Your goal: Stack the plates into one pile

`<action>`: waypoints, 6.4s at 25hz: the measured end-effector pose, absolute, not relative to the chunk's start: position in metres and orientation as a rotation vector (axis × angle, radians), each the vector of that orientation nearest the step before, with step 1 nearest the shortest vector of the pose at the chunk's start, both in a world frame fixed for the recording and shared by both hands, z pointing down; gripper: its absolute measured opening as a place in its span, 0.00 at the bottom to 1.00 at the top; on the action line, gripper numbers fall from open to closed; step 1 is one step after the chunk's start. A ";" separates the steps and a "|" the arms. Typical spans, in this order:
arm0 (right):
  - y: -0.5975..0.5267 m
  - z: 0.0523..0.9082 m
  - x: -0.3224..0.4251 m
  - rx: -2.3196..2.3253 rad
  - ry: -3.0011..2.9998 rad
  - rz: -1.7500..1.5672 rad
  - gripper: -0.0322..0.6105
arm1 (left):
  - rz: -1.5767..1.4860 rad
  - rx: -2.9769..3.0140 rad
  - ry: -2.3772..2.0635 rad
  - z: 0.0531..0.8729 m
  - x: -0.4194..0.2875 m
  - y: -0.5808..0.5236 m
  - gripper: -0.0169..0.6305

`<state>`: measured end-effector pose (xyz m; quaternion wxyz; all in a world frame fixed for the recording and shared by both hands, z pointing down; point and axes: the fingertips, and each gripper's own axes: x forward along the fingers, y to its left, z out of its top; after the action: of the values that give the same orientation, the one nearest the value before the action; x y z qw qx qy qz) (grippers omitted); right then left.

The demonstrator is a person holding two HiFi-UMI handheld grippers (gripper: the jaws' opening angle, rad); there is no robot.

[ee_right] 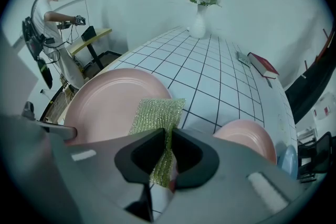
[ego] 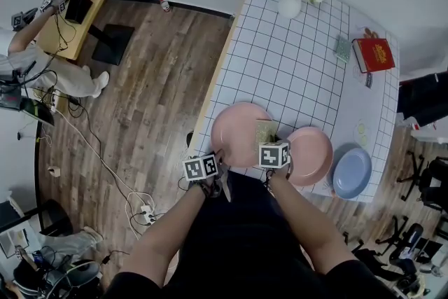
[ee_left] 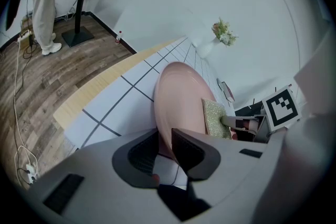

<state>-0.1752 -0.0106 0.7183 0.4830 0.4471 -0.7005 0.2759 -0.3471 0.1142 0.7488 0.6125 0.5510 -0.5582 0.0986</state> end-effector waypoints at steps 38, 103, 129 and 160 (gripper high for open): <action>0.024 0.740 -0.316 0.763 -1.894 1.134 0.14 | 0.171 1.307 -1.237 0.747 -0.344 0.116 0.14; -0.009 0.721 -0.178 0.862 -1.754 0.753 0.14 | 0.148 1.286 -1.248 0.751 -0.342 0.115 0.14; 0.025 0.730 -0.198 0.533 -1.759 0.682 0.14 | 0.204 1.216 -1.335 0.750 -0.384 0.082 0.04; 0.082 0.747 -0.288 0.421 -1.855 0.787 0.14 | 0.181 1.195 -1.372 0.750 -0.386 0.082 0.04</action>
<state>-0.2884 0.0816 0.7470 0.5156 0.1754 -0.7721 0.3276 -0.3864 0.0824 0.7496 0.6105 0.5176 -0.5943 0.0783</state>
